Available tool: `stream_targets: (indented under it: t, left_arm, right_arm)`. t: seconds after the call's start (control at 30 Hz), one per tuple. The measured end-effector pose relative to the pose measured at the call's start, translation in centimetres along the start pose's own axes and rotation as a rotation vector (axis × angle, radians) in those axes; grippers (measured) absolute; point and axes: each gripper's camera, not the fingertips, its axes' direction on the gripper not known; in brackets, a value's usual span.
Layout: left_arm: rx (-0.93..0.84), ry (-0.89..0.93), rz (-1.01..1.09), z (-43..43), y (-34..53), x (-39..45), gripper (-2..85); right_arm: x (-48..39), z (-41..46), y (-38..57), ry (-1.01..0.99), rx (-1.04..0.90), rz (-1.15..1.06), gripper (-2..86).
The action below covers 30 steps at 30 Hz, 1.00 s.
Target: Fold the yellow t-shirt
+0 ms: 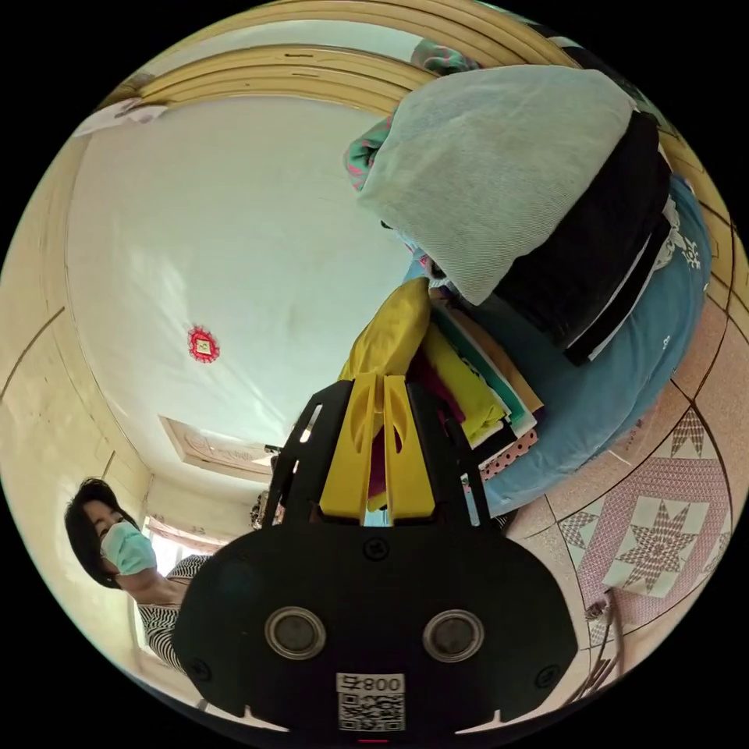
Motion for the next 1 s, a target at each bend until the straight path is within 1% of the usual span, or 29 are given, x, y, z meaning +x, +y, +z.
stream_targets:
  t: [0.17,0.37,0.47,0.53,0.67,0.73,0.77,0.83,0.9,0.93,1.0]
  left_arm:
    - [-0.042,-0.026,0.048,3.0,-5.0,2.9,2.8]
    - [-0.108,-0.073,-0.012,7.4,-8.2,2.8,2.8]
    - [-0.117,-0.081,-0.060,8.3,-9.7,2.4,2.8]
    - [-0.119,-0.080,-0.063,8.6,-10.7,2.5,2.9]
    - [-0.134,-0.080,-0.063,9.2,-13.0,3.2,2.9]
    - [-0.136,-0.073,-0.066,9.6,-13.8,3.3,2.9]
    - [-0.139,-0.074,-0.066,9.9,-14.2,3.4,2.9]
    - [-0.138,-0.072,-0.068,10.1,-14.8,3.5,2.8]
    - [-0.136,-0.068,-0.074,10.0,-15.4,3.4,2.7]
    - [-0.136,-0.066,-0.075,9.9,-15.5,3.4,2.6]
    - [-0.142,-0.069,-0.071,9.4,-15.9,3.7,2.3]
  right_arm:
    - [1.4,-1.7,-1.7,0.080,-0.024,-0.025,1.3]
    - [6.3,-2.3,-1.7,0.106,-0.019,0.105,1.3]
    - [7.3,-3.0,-0.9,0.085,0.049,0.136,1.2]
    - [6.9,-3.6,-0.6,0.125,0.087,0.136,0.9]
    - [3.0,-4.7,0.1,0.280,0.231,0.080,0.3]
    - [0.6,-4.4,0.5,0.282,0.305,0.033,0.2]
    - [-1.3,-3.2,0.6,0.240,0.330,-0.025,0.2]
    - [-4.4,0.4,0.0,0.200,0.280,-0.114,0.2]
    - [-8.5,7.3,-1.1,0.201,0.143,-0.218,0.1]
    - [-9.5,9.2,-1.4,0.201,0.113,-0.241,0.1]
    - [-12.6,16.1,-2.1,0.256,0.010,-0.305,0.1]
